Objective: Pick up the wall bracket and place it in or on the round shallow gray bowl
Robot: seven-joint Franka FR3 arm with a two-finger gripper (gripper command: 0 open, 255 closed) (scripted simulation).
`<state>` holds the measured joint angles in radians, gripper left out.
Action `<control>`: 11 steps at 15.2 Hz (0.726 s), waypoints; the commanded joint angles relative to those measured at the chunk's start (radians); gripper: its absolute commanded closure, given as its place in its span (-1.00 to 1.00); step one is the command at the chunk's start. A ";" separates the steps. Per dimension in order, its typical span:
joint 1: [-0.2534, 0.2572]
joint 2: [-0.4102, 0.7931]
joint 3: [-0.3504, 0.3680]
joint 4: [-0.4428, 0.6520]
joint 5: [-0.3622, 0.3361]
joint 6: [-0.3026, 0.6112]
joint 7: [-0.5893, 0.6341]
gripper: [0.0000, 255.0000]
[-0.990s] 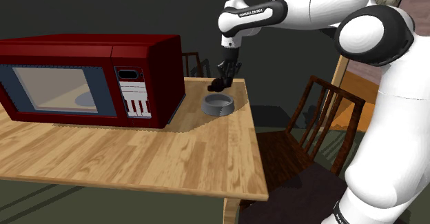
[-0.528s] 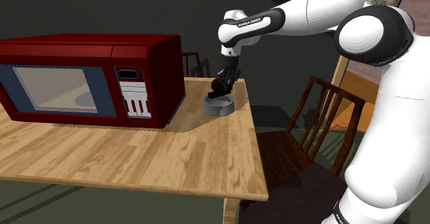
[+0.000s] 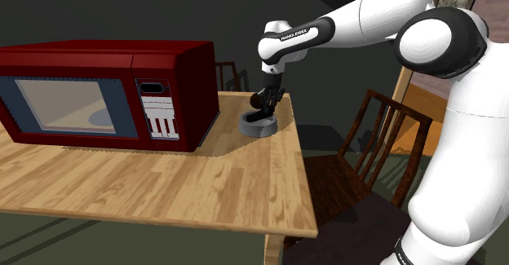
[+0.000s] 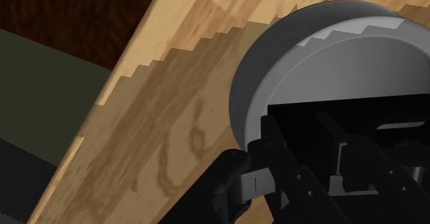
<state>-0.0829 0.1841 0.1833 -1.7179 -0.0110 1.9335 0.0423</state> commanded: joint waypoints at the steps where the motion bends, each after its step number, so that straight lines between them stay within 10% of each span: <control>1: 0.000 0.000 0.000 -0.001 0.000 0.001 0.000 1.00; 3: 0.000 0.000 0.000 -0.001 0.000 0.001 0.000 1.00; 4: 0.000 0.000 0.000 -0.001 0.000 0.001 0.000 -1.00; 11: -0.001 -0.010 0.000 0.053 0.002 -0.063 -0.001 -1.00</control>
<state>-0.0836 0.1774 0.1834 -1.6866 -0.0093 1.8965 0.0410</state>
